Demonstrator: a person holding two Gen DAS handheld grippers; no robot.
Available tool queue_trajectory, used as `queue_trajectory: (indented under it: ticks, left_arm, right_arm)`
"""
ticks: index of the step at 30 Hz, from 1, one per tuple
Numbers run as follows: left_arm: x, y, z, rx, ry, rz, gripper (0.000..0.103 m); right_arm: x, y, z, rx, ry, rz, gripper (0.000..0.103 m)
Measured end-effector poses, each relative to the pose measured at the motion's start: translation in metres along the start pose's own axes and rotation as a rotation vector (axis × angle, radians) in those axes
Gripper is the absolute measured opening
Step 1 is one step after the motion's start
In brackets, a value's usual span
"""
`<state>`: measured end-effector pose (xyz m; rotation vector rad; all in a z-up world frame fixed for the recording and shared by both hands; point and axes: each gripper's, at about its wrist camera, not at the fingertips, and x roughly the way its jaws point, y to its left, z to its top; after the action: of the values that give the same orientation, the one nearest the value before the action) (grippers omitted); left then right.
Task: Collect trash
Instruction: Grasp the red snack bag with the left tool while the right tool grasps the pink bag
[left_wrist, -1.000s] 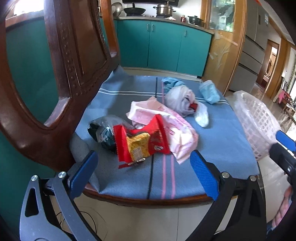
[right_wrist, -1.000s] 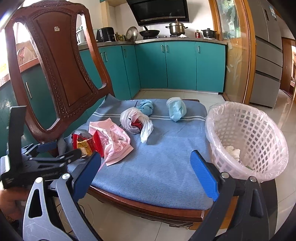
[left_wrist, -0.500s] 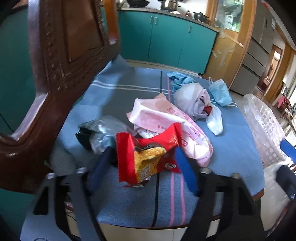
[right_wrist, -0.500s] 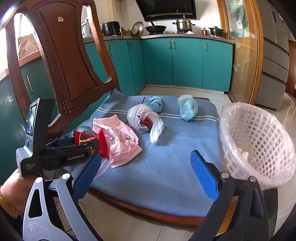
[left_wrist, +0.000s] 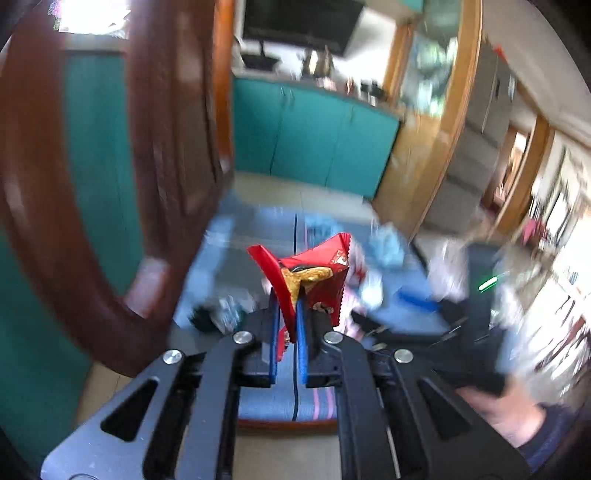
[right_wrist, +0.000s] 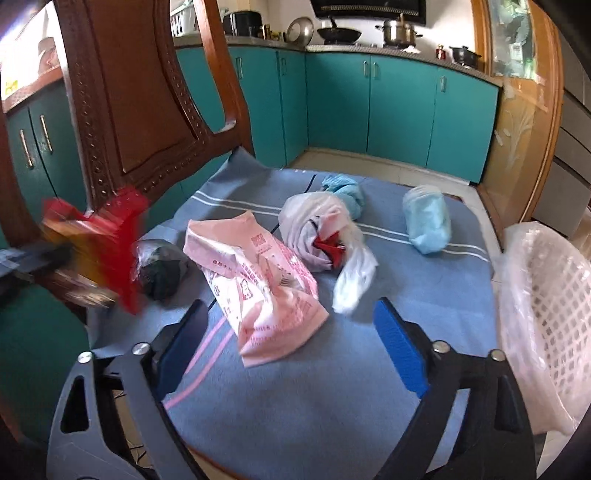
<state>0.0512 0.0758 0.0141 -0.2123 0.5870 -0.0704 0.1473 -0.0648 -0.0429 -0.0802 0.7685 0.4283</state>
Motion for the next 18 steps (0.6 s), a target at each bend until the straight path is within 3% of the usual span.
queue_trajectory:
  ticks: [3,6,8,18]
  left_arm:
    - [-0.024,0.009,0.011,-0.023,-0.114,0.025,0.009]
    - [-0.033,0.015,0.015,-0.028,-0.161,0.023,0.009]
    - [-0.034,0.015,0.016,-0.029,-0.162,0.017,0.009]
    - [-0.022,-0.005,0.007,0.008,-0.121,-0.016,0.009]
  right_arm:
    - [0.022,0.008,0.005,-0.037,0.038,0.015,0.062]
    - [0.038,0.012,0.004,-0.061,0.096,0.040,0.024]
    - [0.027,0.013,0.004,-0.057,0.075,0.060,0.004]
    - [-0.099,-0.008,-0.014,0.005,-0.061,0.087,0.002]
